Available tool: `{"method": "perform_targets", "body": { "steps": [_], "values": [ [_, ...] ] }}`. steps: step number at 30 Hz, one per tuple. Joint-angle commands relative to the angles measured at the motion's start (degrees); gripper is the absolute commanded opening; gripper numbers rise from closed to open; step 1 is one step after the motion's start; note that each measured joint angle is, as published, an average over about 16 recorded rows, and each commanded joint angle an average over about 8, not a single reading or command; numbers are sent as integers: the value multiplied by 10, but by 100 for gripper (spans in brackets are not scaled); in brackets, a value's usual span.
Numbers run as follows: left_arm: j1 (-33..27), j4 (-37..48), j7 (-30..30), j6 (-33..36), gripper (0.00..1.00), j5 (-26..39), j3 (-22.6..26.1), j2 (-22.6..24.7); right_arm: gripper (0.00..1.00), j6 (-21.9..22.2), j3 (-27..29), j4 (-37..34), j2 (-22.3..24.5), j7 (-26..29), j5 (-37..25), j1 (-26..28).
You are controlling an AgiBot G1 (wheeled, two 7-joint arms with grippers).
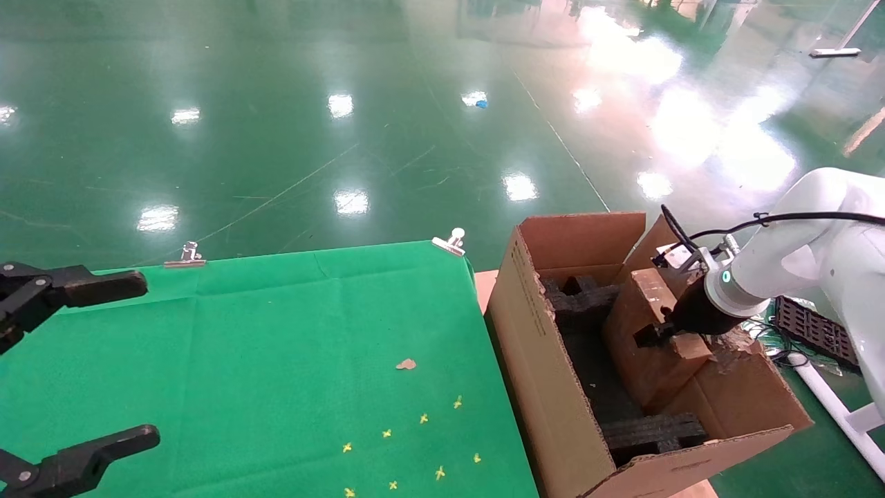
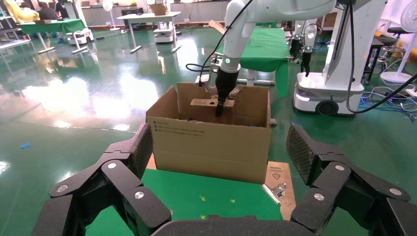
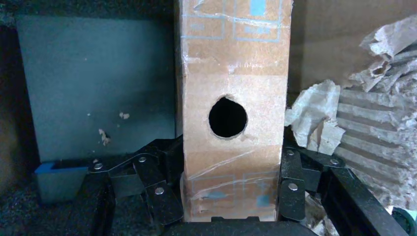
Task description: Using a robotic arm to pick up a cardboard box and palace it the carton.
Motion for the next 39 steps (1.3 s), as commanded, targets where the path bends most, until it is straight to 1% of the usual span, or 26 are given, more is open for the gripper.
{"method": "perform_targets", "body": {
  "steps": [1, 3, 15, 30, 35, 39],
  "values": [
    [0, 0, 0, 0, 100, 0, 0, 0, 77, 13, 2, -1, -1, -2, 3, -5],
    [0, 0, 0, 0, 100, 0, 0, 0, 100, 12, 2, -1, -1, -3, 3, -6],
    [0, 0, 0, 0, 100, 0, 1, 0, 100, -6, -1, -7, -7, -1, -1, -10],
    [0, 0, 0, 0, 100, -1, 1, 0, 100, -14, -4, -11, -10, 4, -6, -1],
    [0, 0, 1, 0, 100, -1, 1, 0, 100, -28, -5, -8, -12, -1, -7, 20],
    [0, 0, 1, -1, 100, -1, 1, -1, 100, -55, -6, -1, -12, -16, -8, 64]
  ]
}}
